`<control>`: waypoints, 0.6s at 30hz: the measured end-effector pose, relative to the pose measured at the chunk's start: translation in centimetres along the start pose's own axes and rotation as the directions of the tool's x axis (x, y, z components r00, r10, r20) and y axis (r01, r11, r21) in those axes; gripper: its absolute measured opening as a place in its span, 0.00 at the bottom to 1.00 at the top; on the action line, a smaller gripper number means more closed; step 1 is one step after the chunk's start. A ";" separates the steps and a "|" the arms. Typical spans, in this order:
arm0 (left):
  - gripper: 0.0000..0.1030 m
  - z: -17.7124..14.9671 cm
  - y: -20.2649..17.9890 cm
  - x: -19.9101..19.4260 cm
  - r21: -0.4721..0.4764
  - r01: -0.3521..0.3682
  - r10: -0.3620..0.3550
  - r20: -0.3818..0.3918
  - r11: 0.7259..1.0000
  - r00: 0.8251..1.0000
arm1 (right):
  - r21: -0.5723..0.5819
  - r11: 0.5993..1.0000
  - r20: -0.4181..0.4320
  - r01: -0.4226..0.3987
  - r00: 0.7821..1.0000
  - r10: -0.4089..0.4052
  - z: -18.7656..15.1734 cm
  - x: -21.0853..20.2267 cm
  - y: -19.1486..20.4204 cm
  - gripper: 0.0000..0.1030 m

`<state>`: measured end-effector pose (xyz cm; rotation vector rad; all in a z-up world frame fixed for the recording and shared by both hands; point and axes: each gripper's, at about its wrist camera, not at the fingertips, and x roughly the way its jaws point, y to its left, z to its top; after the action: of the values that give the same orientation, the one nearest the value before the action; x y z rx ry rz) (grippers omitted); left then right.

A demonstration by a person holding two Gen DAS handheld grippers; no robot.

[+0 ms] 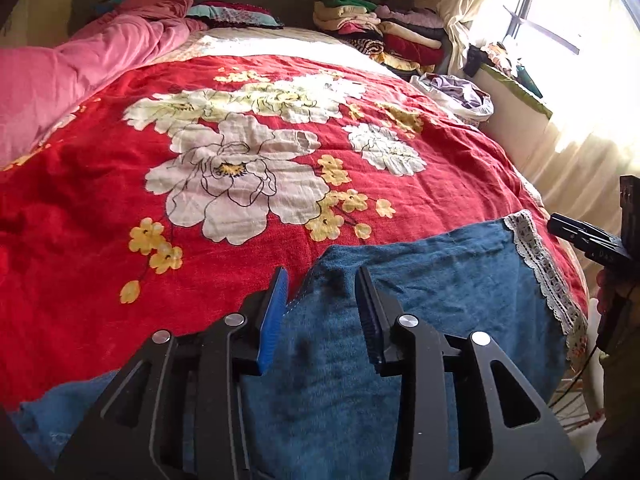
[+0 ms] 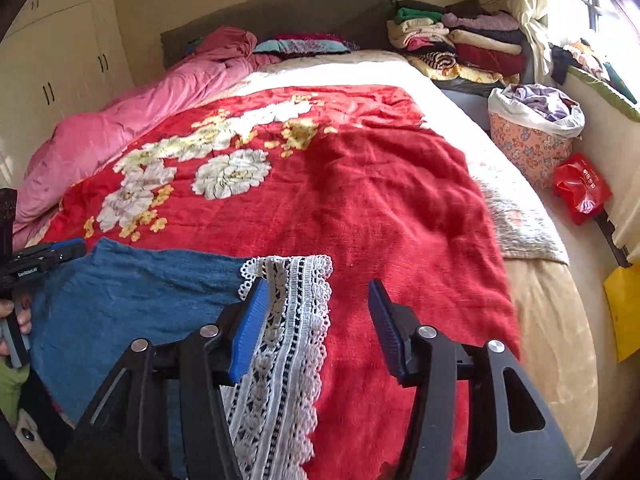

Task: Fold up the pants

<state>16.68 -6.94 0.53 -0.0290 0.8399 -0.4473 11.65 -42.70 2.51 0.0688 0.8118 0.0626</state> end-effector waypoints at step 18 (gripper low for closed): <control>0.52 -10.6 0.4 -4.3 -0.010 -0.117 0.115 -0.118 0.993 0.986 | -0.202 0.979 -0.053 -0.030 0.998 0.019 -9.4 -3.6 11.3 0.53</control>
<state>6.68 -3.25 -3.60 0.0312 0.9561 -0.3343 1.97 -31.42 -0.36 -0.1158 0.8515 0.1706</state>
